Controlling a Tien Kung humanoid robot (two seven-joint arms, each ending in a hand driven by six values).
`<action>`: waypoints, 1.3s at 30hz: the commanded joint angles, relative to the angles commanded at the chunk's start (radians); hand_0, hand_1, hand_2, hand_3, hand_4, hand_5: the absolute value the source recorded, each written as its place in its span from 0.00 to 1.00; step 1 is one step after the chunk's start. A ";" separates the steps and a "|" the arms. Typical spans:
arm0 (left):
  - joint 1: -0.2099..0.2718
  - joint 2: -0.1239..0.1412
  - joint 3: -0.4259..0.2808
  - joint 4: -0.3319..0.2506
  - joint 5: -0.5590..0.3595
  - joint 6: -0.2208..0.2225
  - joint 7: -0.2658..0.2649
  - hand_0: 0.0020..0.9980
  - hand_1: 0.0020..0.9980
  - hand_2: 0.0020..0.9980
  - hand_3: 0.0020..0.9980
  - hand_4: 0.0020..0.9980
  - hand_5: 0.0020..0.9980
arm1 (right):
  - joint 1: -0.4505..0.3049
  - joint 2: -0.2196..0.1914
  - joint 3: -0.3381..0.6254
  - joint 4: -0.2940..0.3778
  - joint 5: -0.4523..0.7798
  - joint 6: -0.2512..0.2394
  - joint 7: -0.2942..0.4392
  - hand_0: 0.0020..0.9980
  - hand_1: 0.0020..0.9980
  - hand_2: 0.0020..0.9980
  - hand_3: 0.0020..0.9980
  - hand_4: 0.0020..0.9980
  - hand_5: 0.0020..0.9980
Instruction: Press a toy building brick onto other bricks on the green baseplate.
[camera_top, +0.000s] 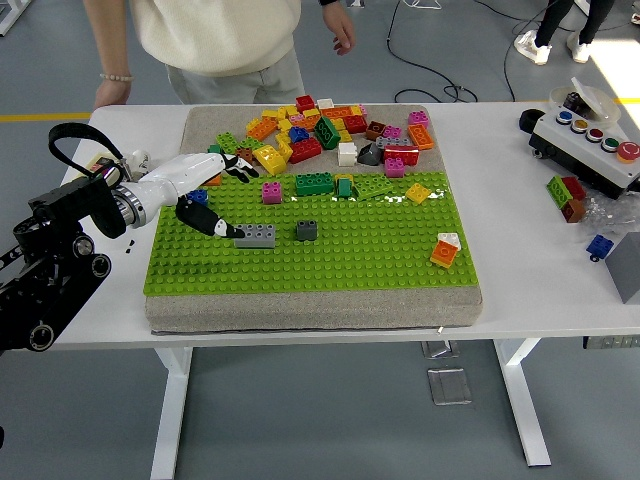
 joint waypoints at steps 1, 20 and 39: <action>-0.001 -0.003 0.000 0.003 0.002 0.002 0.000 0.82 0.77 0.73 0.77 1.00 0.18 | 0.000 0.000 0.000 0.000 0.000 0.000 0.000 0.76 0.69 0.73 0.71 0.98 0.49; -0.008 -0.087 0.044 0.114 0.064 0.081 -0.027 0.79 0.75 0.68 0.73 1.00 0.15 | 0.002 -0.001 0.000 0.000 0.002 -0.001 0.001 0.76 0.69 0.73 0.71 0.98 0.49; -0.032 -0.117 0.075 0.226 0.117 0.165 -0.063 0.77 0.74 0.64 0.67 1.00 0.11 | 0.003 0.001 -0.006 0.000 0.007 -0.002 0.000 0.76 0.69 0.73 0.70 0.98 0.49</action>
